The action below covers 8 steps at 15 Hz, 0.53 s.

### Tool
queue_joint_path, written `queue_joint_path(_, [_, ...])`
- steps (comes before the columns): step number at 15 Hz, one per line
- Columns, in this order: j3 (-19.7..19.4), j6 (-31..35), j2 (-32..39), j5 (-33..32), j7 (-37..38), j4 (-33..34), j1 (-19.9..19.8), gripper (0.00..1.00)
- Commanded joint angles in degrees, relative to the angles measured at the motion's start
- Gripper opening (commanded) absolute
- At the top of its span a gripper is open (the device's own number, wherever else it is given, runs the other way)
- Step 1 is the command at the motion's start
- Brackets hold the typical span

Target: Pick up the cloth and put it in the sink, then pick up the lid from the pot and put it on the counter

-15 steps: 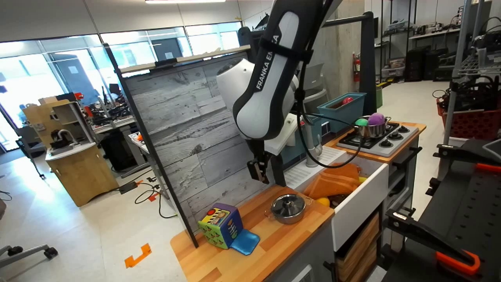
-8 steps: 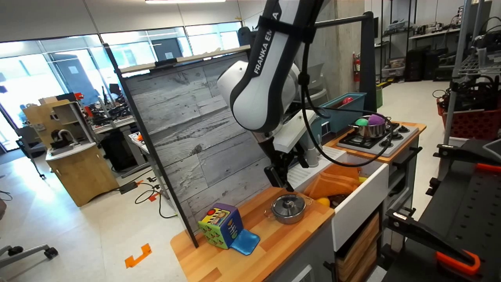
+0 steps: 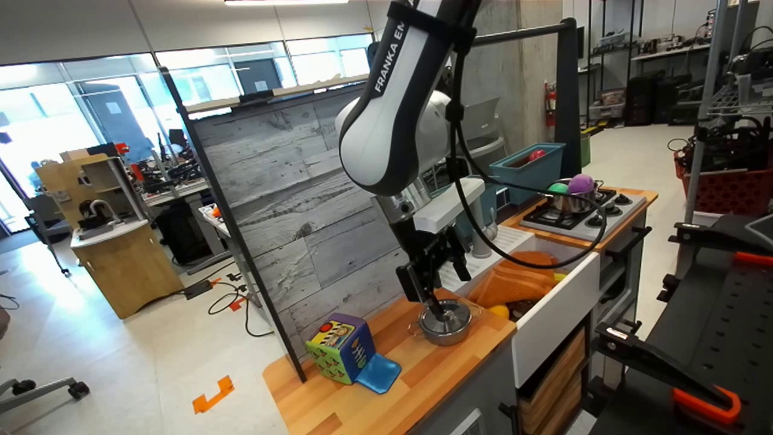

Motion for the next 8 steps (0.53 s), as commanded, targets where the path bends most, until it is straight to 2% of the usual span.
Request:
queue_joint_path(1, [1.7,-0.7,2.9,2.3,-3.1,4.2,-2.7,1.0])
queue_joint_path(8, [1.9,1.1,9.0,3.2,-4.8,9.8,-3.7,1.0])
